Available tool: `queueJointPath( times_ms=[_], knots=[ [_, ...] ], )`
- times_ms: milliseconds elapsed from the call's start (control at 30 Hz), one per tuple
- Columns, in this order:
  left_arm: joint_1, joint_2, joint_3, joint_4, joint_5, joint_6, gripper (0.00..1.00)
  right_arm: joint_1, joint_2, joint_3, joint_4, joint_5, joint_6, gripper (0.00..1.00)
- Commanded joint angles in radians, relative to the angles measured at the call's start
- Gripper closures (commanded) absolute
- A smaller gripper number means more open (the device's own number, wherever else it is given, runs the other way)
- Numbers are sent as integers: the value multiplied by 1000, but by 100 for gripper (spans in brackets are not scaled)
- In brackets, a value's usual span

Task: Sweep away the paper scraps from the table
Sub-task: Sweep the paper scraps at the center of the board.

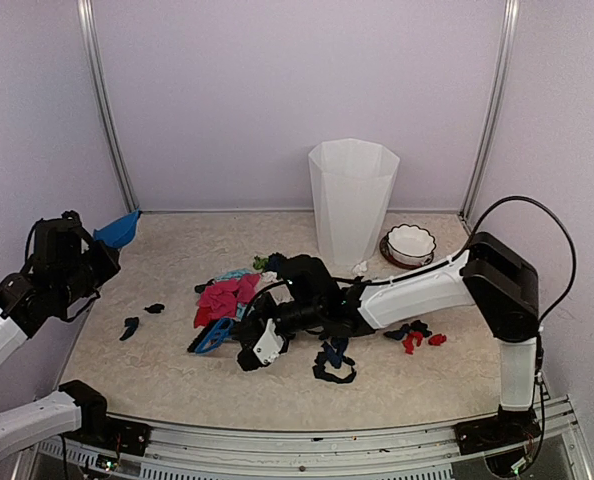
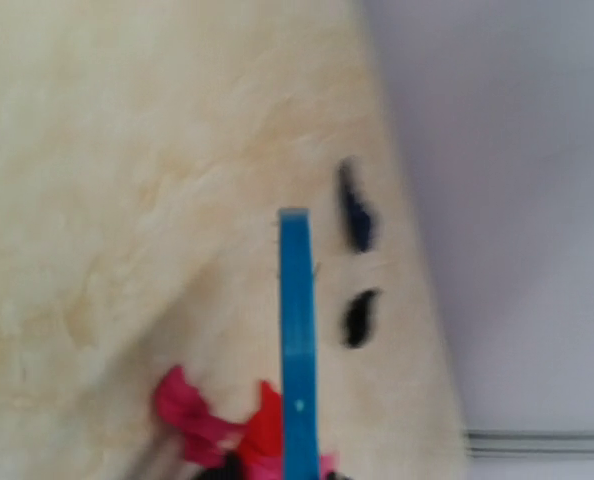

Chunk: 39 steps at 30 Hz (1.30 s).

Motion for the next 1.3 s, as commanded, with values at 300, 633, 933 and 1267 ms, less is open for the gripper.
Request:
queueJointPath(
  times_ms=[300, 633, 933, 1267],
  knots=[
    [12, -148, -258, -57, -30, -409, 100, 17, -453, -376, 285, -35, 352, 100],
    [12, -70, -313, -136, 26, -562, 100, 17, -549, -492, 376, 29, 467, 100],
    [-11, -38, -364, -53, 121, -579, 100, 16, -595, -523, 388, 59, 483, 100],
    [-176, 117, -371, 138, 155, -614, 100, 16, -614, -565, 407, 91, 497, 100]
  ],
)
